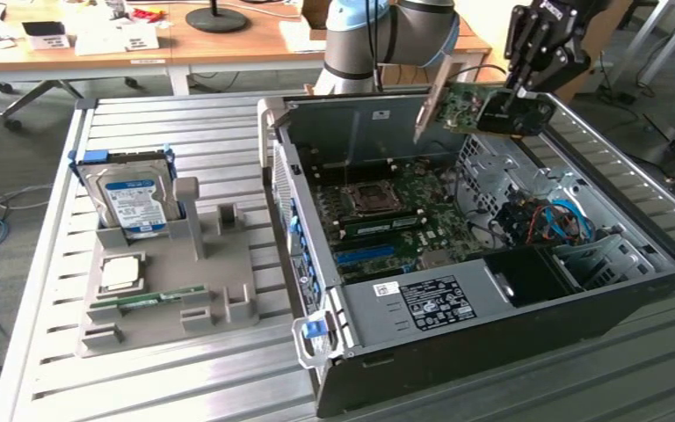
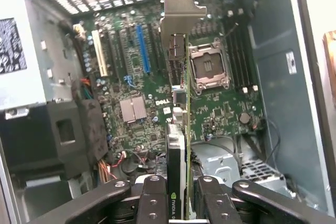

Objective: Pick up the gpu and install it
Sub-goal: 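Insert the gpu into the slot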

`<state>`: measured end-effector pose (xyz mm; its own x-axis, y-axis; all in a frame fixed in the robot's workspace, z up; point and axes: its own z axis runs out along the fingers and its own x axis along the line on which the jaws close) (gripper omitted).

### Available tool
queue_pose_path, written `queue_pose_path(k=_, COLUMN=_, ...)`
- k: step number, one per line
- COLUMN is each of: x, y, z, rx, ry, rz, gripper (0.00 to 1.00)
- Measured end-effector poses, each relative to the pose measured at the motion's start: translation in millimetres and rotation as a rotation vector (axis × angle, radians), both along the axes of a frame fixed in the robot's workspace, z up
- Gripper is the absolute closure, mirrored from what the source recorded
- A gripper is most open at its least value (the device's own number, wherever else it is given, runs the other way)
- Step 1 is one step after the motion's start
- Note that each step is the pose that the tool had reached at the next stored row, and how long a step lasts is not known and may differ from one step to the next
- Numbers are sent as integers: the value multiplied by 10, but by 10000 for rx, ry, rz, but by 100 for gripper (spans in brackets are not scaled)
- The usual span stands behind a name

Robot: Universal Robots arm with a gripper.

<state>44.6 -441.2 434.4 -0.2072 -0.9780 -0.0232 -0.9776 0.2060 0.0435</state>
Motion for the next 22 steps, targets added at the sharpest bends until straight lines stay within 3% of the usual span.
queue_pose_path(k=10, x=0, y=0, z=-4, rx=0, ry=-1, rz=1792, gripper=73)
queue_pose_path(k=13, x=-1, y=0, z=-5, rx=0, ry=-4, rz=1868, gripper=73)
queue_pose_path(k=15, x=-4, y=1, z=-14, rx=9, ry=-67, rz=1879, gripper=73)
queue_pose_path(k=20, x=-31, y=0, z=-46, rx=9, ry=-306, rz=1909, gripper=73)
queue_pose_path(k=22, x=-70, y=0, z=-59, rx=5, ry=-347, rz=1909, gripper=73)
